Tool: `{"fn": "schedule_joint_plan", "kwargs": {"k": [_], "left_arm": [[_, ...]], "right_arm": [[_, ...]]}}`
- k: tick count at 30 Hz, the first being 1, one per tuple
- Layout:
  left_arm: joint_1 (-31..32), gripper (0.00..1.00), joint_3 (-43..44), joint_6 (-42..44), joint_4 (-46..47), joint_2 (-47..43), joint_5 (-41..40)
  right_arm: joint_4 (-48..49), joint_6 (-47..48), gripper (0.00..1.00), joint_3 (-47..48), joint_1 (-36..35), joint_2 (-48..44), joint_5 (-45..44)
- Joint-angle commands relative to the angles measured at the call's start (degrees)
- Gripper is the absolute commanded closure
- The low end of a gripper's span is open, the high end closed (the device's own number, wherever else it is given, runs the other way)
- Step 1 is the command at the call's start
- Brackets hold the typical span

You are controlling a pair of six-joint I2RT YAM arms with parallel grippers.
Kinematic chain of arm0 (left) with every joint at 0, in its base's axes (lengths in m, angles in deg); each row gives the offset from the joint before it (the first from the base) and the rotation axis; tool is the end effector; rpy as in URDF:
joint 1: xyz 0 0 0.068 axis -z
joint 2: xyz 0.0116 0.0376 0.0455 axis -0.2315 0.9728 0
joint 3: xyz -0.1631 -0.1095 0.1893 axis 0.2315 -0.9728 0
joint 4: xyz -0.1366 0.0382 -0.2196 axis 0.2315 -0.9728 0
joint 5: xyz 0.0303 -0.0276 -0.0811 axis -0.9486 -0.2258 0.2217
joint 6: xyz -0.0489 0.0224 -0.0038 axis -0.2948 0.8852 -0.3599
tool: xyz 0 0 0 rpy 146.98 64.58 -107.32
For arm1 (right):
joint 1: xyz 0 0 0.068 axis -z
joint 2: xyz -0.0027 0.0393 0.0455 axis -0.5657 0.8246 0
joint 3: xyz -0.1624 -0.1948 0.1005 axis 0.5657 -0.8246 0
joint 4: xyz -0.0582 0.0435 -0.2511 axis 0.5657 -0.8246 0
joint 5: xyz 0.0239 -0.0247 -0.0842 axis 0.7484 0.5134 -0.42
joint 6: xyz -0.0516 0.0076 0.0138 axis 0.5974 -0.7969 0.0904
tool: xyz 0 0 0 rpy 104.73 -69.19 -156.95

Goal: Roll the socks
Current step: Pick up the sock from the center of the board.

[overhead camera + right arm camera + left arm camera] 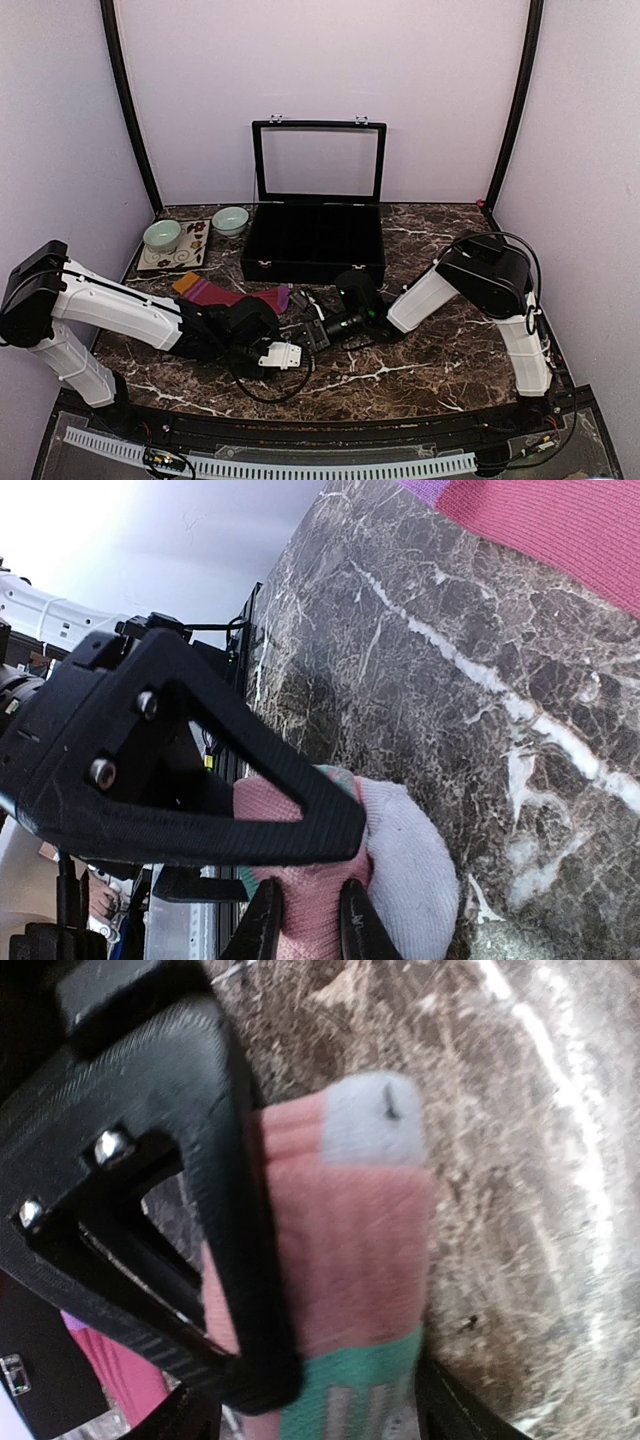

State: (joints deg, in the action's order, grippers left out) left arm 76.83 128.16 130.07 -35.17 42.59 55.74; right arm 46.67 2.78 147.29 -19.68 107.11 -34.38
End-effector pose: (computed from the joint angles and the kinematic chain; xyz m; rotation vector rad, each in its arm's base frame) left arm 0.1359 -0.2544 0.1506 1.8824 1.5800 0.1021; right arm 0.2226 0.3545 0.0649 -0.9104 2.2944 1.8022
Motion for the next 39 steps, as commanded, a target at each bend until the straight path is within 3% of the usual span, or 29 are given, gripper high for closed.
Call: {"fn": "schedule_joint_plan", "kwargs": {"k": [1,8,16,20,25,30,31,32,33,36,37,38,39], "left_arm": [[0.4,0.30,-1.5,-3.9,-0.8,-1.7,5.7],[0.3,0.31,-0.6,-4.3,1.8,-0.3,3.8],[-0.3,0.40,1.6,-3.8,3.7,1.4,4.9],[-0.4,0.52,3.0,-4.2,3.3,3.5,6.1],[-1.7,0.79,0.9,-3.5,4.4,4.0,6.9],[-2.6,0.79,2.1,-3.0,4.0,5.2,8.7],[-2.6,0.83,2.6,-2.9,3.6,5.5,9.2],[-2.6,0.95,3.1,-2.8,3.0,5.8,10.1],[-2.6,1.00,3.5,-2.5,2.3,6.1,10.9],[-2.8,1.00,3.3,-2.0,-0.1,6.0,13.9],[-3.1,1.00,3.0,-2.0,-0.6,5.6,14.7],[-3.4,1.00,2.6,-2.0,-1.0,5.3,15.7],[-3.6,1.00,2.2,-2.0,-1.2,5.0,16.3]], "right_arm": [[-24.1,0.0,0.88,-6.1,-0.2,10.6,-9.5],[-23.7,-0.6,0.88,-6.0,0.0,10.3,-9.9],[-22.9,-1.0,0.88,-6.6,-0.2,9.6,-9.7],[-21.5,-1.7,0.88,-6.9,-0.2,9.6,-9.7],[-19.0,-2.4,0.87,-7.6,-0.3,9.1,-8.6],[-18.7,-2.4,0.84,-6.9,-0.3,9.0,-6.5],[-19.2,-2.0,0.82,-6.7,-0.3,8.8,-6.5],[-19.5,-1.7,0.80,-6.7,-0.2,8.7,-6.6],[-19.7,-1.5,0.76,-6.8,-0.1,8.4,-7.0],[-18.2,-1.3,0.71,-8.7,0.7,7.3,-7.2],[-17.3,-1.1,0.64,-9.6,1.0,6.5,-7.6],[-16.8,-0.6,0.54,-10.7,1.4,5.7,-8.1],[-16.6,-0.1,0.12,-11.2,1.7,4.9,-8.5]]}}
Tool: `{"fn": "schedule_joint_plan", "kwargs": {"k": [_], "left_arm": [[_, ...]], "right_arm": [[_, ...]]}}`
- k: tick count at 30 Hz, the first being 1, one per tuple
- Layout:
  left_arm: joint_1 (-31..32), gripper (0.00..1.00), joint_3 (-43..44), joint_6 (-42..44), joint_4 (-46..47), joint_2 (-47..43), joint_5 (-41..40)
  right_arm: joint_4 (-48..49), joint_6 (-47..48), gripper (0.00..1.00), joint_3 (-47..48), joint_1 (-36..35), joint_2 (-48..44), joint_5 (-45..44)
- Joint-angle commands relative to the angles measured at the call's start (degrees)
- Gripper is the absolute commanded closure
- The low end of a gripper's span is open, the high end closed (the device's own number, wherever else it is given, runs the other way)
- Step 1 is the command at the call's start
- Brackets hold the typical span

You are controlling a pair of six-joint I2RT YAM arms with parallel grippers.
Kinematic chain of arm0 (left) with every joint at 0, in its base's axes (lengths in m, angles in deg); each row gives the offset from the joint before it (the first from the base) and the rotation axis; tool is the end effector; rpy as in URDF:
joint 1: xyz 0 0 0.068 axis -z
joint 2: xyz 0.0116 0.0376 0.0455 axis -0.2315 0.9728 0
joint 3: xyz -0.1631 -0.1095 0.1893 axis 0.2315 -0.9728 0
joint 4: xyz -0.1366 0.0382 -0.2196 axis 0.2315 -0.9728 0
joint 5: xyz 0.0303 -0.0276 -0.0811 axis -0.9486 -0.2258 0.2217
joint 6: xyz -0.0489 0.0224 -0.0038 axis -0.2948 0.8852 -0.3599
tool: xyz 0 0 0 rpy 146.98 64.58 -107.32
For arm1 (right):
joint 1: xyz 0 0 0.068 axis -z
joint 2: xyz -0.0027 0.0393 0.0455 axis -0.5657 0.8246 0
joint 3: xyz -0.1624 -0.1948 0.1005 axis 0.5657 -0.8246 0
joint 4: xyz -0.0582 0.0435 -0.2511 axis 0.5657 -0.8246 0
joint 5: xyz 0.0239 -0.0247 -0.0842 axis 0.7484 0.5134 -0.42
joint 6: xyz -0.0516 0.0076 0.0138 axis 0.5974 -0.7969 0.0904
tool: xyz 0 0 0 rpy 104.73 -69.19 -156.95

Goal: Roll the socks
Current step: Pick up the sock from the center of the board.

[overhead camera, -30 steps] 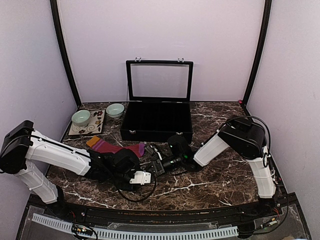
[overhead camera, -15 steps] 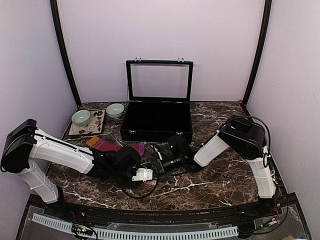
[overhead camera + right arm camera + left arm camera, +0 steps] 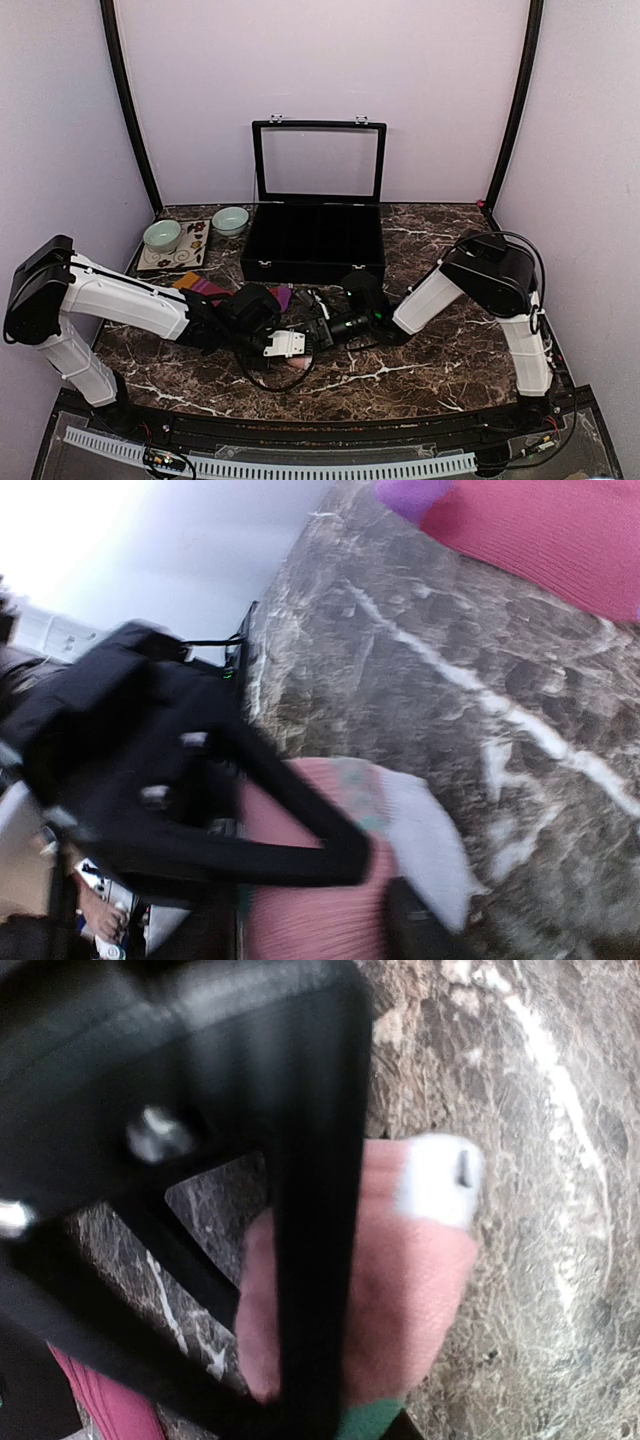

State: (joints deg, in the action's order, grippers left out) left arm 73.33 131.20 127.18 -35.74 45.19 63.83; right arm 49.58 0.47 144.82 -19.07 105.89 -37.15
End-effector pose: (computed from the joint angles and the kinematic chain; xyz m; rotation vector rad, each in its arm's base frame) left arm 0.1536 -0.2596 0.1516 1.8519 1.6568 -0.0647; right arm 0.2234 0.3462 0.0672 -0.8231 2.2971 1.7777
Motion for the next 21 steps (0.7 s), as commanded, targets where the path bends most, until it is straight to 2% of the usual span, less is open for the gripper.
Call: {"fn": "schedule_joint_plan", "kwargs": {"k": [1,7,13,21], "left_arm": [[-0.2,1.00,-1.2,1.0,-0.8,2.4,8.6],[-0.4,1.00,-0.2,1.4,-3.2,4.1,11.0],[-0.9,1.00,2.0,3.2,-5.9,8.1,12.8],[-1.2,1.00,1.3,7.1,-8.0,9.2,12.2]], "right_arm": [[-19.0,2.8,0.02,-9.4,1.3,5.1,-5.9],[-18.8,5.5,0.01,-13.1,2.1,0.7,-9.4],[-18.3,6.2,0.01,-21.2,3.6,-4.9,-15.8],[-32.2,12.2,0.01,-23.4,4.2,-10.8,-29.9]]}}
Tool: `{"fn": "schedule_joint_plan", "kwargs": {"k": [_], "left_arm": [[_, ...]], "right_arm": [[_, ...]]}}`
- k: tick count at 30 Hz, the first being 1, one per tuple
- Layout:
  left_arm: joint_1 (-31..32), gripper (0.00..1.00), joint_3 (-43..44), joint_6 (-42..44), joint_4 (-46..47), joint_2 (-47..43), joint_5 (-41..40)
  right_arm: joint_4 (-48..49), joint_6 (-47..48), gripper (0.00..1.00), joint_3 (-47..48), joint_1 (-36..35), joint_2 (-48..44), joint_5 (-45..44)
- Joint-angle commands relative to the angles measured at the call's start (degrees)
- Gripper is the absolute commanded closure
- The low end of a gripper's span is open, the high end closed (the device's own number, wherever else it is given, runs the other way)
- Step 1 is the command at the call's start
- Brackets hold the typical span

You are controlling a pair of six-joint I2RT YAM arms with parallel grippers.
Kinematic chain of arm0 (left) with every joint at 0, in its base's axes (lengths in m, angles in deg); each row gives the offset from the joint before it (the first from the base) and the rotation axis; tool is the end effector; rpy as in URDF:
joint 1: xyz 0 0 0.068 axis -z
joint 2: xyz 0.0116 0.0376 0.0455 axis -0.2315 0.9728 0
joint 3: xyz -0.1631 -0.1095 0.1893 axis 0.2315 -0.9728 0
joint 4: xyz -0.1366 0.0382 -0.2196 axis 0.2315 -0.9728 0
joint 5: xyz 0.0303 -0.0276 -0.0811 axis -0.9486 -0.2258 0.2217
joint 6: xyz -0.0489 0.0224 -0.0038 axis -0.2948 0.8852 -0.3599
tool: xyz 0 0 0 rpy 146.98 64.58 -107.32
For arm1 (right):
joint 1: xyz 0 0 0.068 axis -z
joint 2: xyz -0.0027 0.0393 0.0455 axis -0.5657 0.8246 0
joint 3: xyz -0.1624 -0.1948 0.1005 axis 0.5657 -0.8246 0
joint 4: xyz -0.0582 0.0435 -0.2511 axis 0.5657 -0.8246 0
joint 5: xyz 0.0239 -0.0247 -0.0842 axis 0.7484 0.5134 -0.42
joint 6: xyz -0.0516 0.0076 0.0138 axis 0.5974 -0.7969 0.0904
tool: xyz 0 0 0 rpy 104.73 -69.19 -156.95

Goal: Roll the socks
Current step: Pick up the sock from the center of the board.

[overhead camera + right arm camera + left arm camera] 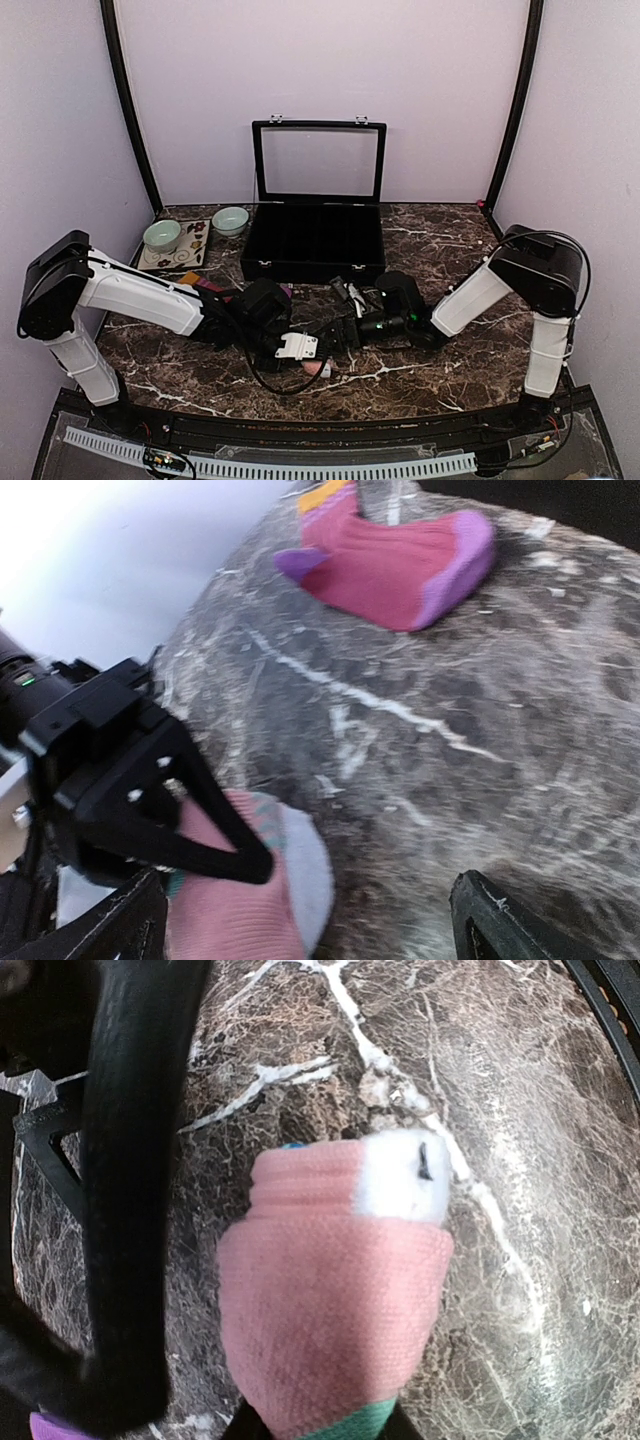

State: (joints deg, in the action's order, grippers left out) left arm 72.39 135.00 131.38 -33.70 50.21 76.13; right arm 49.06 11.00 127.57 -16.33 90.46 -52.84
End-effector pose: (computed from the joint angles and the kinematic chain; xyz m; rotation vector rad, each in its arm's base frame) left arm 0.1622 -0.2791 0.1468 1.9564 1.5323 -0.2937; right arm 0.2049 0.2806 0.0924 -0.7201 2.2253 1.4014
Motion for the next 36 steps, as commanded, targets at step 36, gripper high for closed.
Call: {"fn": "schedule_joint_plan", "kwargs": {"k": [36], "left_arm": [[-22.5,1.00,32.6,-5.9,-43.3,5.6,50.3]], "right_arm": [[-22.5,1.4,0.01,-12.3,-1.4,-49.7,-45.0]]}}
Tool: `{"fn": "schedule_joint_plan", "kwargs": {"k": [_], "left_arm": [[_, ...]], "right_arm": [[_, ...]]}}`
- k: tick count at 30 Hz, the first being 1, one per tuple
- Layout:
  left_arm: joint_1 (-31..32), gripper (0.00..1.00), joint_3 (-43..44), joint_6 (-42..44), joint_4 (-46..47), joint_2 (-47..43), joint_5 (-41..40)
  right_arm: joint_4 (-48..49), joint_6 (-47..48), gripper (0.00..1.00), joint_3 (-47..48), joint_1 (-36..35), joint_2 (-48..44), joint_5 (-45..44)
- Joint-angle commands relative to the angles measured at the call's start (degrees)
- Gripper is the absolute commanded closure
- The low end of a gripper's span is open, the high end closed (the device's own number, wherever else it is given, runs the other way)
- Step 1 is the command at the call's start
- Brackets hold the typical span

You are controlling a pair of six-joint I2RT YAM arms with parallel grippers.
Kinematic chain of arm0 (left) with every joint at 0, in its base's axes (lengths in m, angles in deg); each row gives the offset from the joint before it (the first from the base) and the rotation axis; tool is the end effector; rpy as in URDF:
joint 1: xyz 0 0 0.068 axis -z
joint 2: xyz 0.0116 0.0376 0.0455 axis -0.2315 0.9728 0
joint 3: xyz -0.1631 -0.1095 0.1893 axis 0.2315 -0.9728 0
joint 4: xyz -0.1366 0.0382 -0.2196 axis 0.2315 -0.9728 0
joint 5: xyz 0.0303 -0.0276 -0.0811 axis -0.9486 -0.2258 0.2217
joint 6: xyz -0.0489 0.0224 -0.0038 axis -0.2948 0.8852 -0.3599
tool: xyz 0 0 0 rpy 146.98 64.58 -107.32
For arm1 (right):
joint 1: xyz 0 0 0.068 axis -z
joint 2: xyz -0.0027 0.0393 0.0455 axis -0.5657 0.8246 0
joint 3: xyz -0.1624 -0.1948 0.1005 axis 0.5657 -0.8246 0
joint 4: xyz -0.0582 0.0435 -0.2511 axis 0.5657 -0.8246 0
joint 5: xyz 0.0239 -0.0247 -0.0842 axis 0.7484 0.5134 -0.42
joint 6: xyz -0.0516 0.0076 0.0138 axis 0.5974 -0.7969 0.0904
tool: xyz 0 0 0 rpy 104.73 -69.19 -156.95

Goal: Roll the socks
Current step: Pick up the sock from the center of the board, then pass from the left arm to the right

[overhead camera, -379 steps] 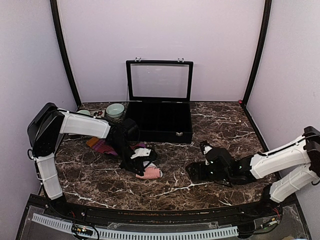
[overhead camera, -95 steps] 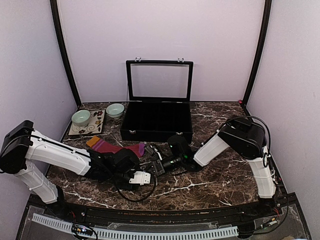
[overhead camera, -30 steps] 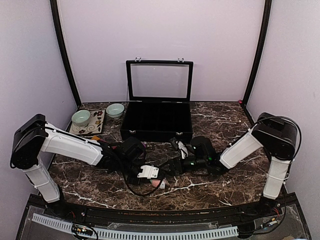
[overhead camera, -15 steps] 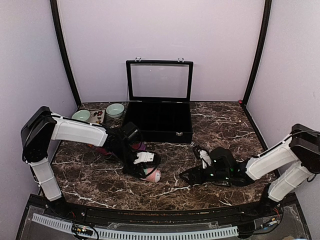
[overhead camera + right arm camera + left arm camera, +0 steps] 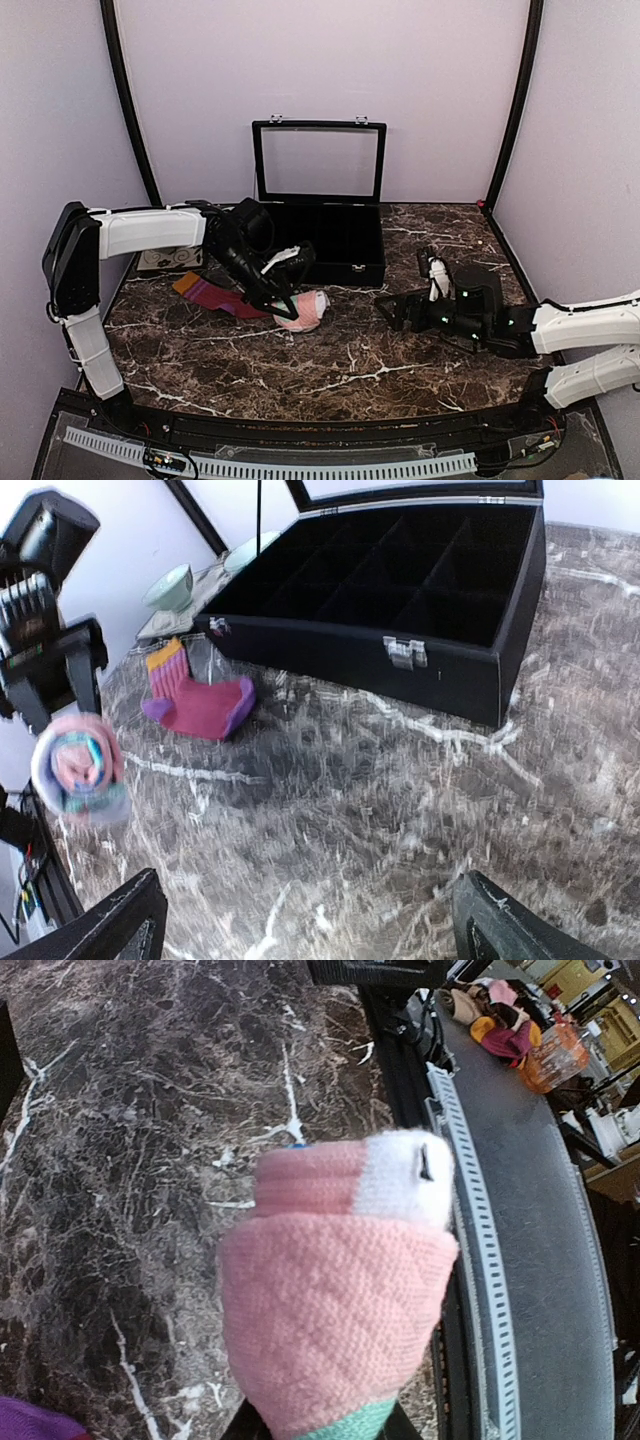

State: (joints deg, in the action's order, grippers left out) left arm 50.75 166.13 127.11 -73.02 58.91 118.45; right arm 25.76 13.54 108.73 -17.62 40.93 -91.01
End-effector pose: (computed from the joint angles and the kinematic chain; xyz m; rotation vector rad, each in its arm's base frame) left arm 0.2766 -0.2455 0.2252 1.7208 1.8669 -1.1802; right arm 0.1428 0.1766 0.1932 -0.2858 2.0164 0.8364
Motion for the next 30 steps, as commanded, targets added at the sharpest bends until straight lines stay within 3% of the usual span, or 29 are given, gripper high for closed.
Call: {"fn": "schedule_joint_plan", "kwargs": {"k": [1,6,10,16,24,27,30], "left_arm": [[-1.0,1.00,2.1,-1.7,-4.3,-3.1,8.5],[-1.8,1.00,3.0,-2.3,-5.4,-3.9,11.7],[-2.9,1.00,3.3,-2.4,-6.0,-4.6,14.1],[-3.5,1.00,3.9,-3.1,-6.9,-4.9,16.9],[-3.6,1.00,4.2,-3.0,-8.4,-6.7,21.1],[-3.6,1.00,4.2,-2.4,-9.8,-7.5,25.7],[-3.6,1.00,5.1,1.6,-14.8,-7.9,28.5]], "right_arm": [[2.3,-2.0,0.01,7.1,0.1,0.3,-6.3],[16.0,-0.7,0.01,6.6,0.3,3.2,2.7],[6.5,9.7,0.01,18.1,-4.4,9.0,3.1],[13.4,11.8,0.01,22.6,-6.6,13.4,13.1],[8.6,16.7,0.03,28.2,-9.5,20.3,15.9],[9.1,19.6,0.07,28.9,-9.5,20.1,20.2],[5.4,22.6,0.19,31.7,-9.5,20.8,22.9]]}}
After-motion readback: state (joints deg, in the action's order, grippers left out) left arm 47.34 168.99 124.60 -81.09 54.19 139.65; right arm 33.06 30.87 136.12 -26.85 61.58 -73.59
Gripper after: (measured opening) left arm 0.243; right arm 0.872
